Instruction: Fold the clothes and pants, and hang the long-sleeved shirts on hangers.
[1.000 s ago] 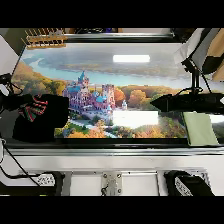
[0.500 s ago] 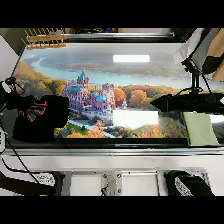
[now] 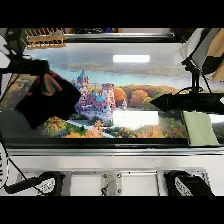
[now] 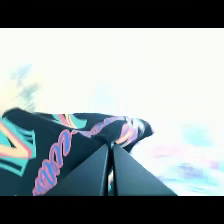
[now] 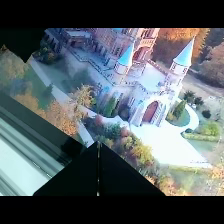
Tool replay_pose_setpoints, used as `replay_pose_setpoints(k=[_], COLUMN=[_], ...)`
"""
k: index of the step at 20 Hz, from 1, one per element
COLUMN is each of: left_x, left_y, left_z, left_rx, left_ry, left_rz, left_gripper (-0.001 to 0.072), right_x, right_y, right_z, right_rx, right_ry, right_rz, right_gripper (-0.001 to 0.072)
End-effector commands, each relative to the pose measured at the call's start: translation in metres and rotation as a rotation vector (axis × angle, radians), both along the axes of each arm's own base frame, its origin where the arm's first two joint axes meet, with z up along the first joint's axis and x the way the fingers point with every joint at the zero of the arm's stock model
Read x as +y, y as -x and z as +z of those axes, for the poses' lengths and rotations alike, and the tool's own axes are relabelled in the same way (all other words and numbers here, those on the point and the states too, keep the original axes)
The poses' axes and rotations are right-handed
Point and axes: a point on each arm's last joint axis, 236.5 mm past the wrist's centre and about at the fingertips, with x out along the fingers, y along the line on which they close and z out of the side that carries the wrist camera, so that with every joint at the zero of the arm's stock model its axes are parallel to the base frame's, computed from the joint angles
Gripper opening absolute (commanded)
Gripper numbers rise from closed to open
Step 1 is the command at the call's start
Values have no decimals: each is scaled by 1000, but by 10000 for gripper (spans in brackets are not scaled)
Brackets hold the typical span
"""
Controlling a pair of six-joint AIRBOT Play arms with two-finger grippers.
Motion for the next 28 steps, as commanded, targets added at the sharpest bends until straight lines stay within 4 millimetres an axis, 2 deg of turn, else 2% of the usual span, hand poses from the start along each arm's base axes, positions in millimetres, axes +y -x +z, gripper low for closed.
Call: replay_pose_setpoints(k=[1,2,4,7,8,9,10,12,13,14,16,18,20,22,25,28], left_x=[-141,-179,-254,-333,-348,-356,-356,-324,-302,-277,-241,-229,-236,-253,-281,-309], left_y=[30,41,69,112,121,126,123,98,84,74,71,77,82,88,100,110], left_z=[33,29,15,-21,-34,-46,-55,-62,-69,-84,-124,-157,-181,-200,-222,-234], left_rx=[-81,-78,-59,-2,23,48,77,153,197,265,427,594,696,735,776,806], left_ry=[0,-1,-22,-69,-73,-85,-94,-57,-13,50,206,421,593,683,719,702], left_rz=[-331,-415,-594,-801,-827,-847,-831,-653,-552,-445,-309,-208,-202,-249,-304,-362], left_gripper=[10,9,9,10,12,247,679,671,671,671,670,670,671,671,671,671], right_x=[13,18,7,-42,-58,-74,-88,-104,-107,-107,-103,-101,-100,-100,-100,-101], right_y=[-7,-8,-21,-44,-48,-52,-55,-55,-53,-52,-47,-46,-45,-45,-45,-45], right_z=[21,30,40,45,45,45,45,44,42,41,39,38,37,37,37,37], right_rx=[-15,-24,-114,-146,-144,-134,-121,-111,-103,-95,-78,-72,-70,-70,-69,-74], right_ry=[-120,-162,-141,-130,-131,-139,-152,-154,-153,-152,-153,-152,-153,-153,-152,-147], right_rz=[-28,-27,-44,-196,-243,-297,-349,-390,-394,-388,-367,-358,-357,-357,-356,-353], right_gripper=[16,16,10,10,10,10,10,10,10,10,10,10,10,10,10,10])
